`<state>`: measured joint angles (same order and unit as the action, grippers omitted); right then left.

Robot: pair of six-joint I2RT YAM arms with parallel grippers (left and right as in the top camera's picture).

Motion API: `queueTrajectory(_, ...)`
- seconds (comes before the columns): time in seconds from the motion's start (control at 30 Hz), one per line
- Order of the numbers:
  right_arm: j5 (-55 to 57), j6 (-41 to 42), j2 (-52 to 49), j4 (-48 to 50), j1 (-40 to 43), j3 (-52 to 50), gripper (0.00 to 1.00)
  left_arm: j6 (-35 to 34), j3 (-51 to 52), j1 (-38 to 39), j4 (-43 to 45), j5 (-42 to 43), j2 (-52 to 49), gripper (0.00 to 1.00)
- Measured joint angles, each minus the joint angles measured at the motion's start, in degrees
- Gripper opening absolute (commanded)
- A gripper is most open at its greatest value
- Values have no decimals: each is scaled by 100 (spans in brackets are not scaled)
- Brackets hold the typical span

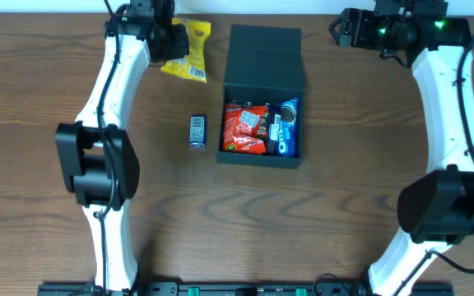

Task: Pack container
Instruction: 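Grasp the yellow Hacks bag with the left gripper and carry it into the box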

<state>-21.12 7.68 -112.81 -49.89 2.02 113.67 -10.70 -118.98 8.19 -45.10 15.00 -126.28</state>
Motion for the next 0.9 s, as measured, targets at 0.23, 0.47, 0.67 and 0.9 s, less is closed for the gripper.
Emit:
queueTrajectory(0.23,2,22,0,0,546,0,91,-151,-37,807,-385,627,437,6)
queueTrajectory(0.47,11,-9,0,-2,1032,0,91,-282,-33,1635,-629,1086,435,6)
queueTrajectory(0.67,13,-48,-2,-269,1097,0,91,-409,295,1982,-614,1158,435,6)
queueTrajectory(0.9,9,-48,-4,-693,1097,0,91,-695,789,2321,-452,925,435,6)
